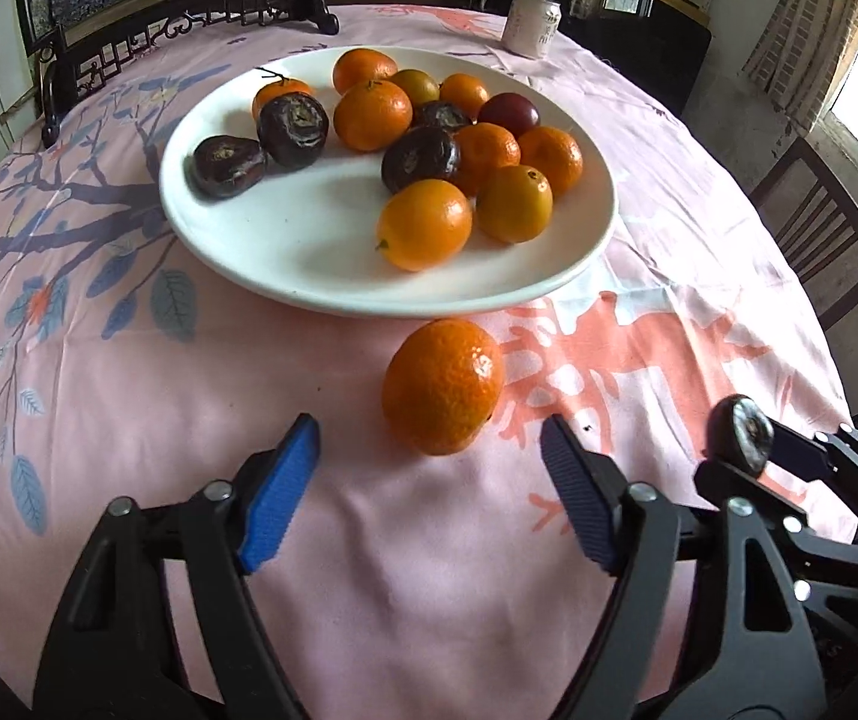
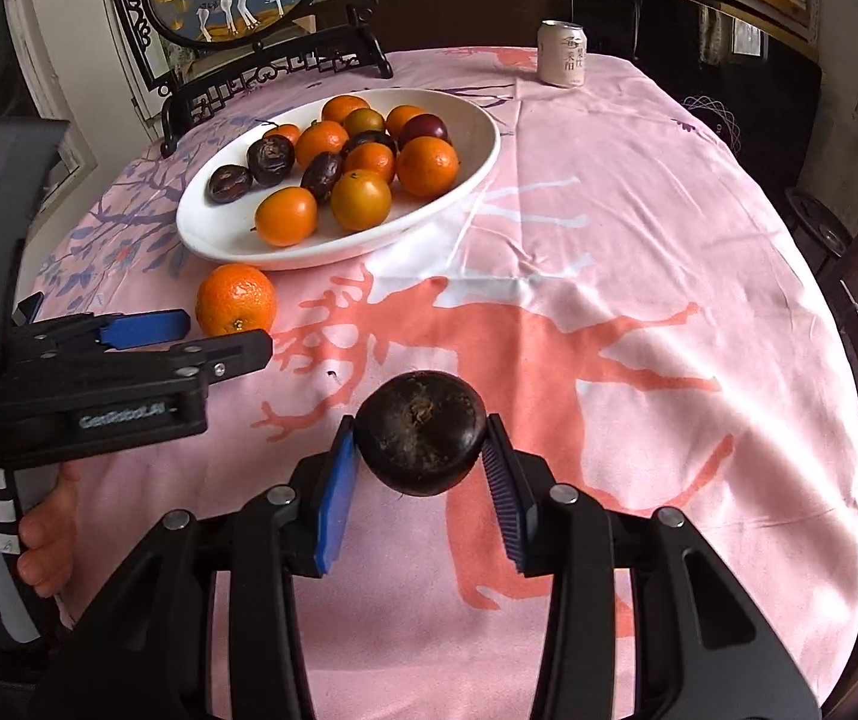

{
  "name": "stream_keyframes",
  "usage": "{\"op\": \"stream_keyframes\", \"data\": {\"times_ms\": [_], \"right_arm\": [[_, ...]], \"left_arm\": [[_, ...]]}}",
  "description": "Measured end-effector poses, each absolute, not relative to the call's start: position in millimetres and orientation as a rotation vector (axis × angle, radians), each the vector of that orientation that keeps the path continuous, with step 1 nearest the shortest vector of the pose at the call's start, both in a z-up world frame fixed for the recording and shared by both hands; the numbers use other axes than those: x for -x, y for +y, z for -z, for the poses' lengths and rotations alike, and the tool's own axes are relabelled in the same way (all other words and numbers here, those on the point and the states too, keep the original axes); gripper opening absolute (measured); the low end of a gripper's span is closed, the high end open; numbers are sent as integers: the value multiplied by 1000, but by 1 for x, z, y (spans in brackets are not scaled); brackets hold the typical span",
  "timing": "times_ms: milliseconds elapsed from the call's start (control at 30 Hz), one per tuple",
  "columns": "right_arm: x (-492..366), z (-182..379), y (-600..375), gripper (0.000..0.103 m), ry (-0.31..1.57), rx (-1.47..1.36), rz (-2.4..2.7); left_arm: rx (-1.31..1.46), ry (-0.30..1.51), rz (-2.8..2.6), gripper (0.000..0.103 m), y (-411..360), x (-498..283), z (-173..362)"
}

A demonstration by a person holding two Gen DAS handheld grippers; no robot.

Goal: Organize fruits
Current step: 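Grasp the last dark purple fruit with the right tool while the left grasps an orange, then carry both fruits over the plate and open both tools to release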

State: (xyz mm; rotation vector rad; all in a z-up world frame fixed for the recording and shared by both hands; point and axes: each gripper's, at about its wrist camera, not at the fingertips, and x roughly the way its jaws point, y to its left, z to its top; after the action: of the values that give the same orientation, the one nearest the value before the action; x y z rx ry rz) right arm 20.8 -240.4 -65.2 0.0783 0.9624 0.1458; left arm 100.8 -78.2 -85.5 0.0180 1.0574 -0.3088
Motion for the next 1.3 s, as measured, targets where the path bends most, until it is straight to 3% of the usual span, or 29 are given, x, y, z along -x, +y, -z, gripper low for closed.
{"op": "stream_keyframes", "data": {"times_ms": [33, 100, 133, 867, 1300], "right_arm": [[-20, 65, -242, 42, 960, -82, -143], [-20, 65, -245, 42, 959, -89, -141], [-21, 65, -246, 42, 960, -92, -141], [-35, 48, -190, 42, 958, -27, -226], [-117, 11, -150, 42, 891, 98, -328]], "left_arm": [[-24, 1046, 294, 63, -80, -103, 86], [-11, 1045, 324, 41, -82, -106, 85], [-2, 1048, 334, 39, -83, -107, 84], [79, 939, 322, 38, -11, -55, 39], [71, 947, 279, 38, -13, -160, 7]]}}
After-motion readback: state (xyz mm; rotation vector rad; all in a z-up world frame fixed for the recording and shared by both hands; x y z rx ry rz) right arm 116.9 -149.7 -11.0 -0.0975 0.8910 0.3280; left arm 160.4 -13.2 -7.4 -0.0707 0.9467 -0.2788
